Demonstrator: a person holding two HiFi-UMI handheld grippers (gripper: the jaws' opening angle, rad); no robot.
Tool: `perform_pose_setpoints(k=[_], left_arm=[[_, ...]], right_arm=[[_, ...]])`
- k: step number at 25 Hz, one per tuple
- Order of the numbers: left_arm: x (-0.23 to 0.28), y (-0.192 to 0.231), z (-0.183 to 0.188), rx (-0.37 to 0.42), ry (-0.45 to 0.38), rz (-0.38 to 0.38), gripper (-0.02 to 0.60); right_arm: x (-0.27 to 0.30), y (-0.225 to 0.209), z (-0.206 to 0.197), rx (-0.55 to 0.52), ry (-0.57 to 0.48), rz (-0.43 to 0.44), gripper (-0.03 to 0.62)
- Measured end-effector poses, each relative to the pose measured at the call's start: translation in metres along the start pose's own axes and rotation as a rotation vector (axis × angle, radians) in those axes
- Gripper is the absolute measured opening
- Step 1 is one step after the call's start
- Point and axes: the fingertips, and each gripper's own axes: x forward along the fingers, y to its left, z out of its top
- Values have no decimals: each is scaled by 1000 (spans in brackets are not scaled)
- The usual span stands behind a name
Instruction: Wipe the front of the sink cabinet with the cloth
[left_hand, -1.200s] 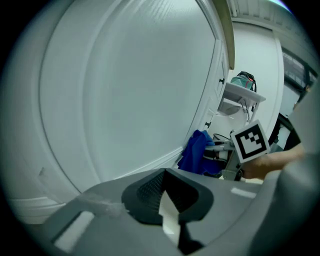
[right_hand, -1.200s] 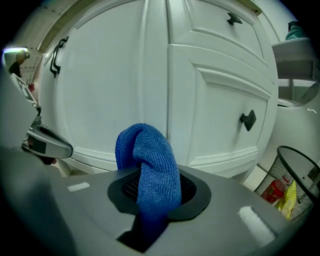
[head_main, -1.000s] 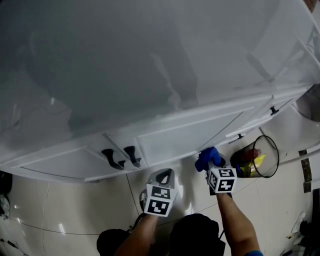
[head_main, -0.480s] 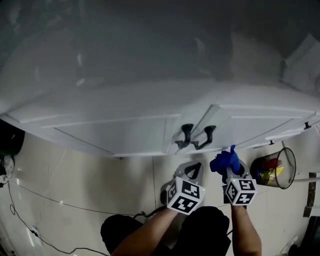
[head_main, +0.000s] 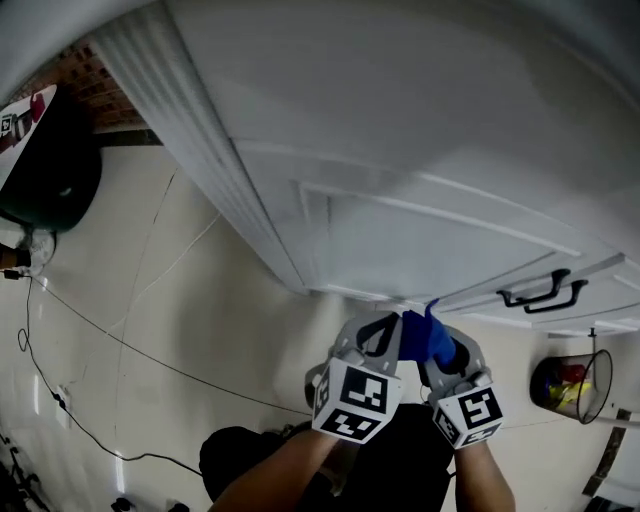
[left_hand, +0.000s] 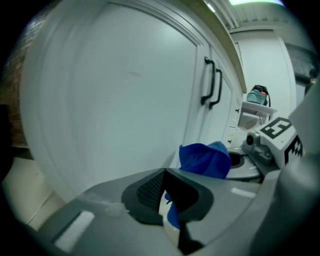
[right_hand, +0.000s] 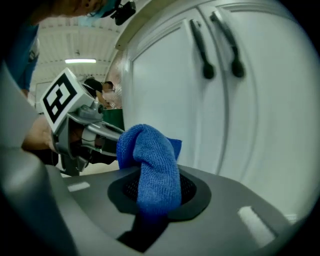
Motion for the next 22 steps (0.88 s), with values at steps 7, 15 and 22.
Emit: perform_pose_setpoints(k=[7, 15, 22], left_arm=[[-106, 122, 2, -22, -42, 290, 6], [-140, 196, -56, -178, 11, 419, 6], [-129, 181, -47, -262, -40, 334, 6]], right_arm=[[99, 111, 20, -15, -37, 170, 83], [193, 177, -15, -71, 73, 171, 84], [211, 132, -57, -58, 169, 17, 84]])
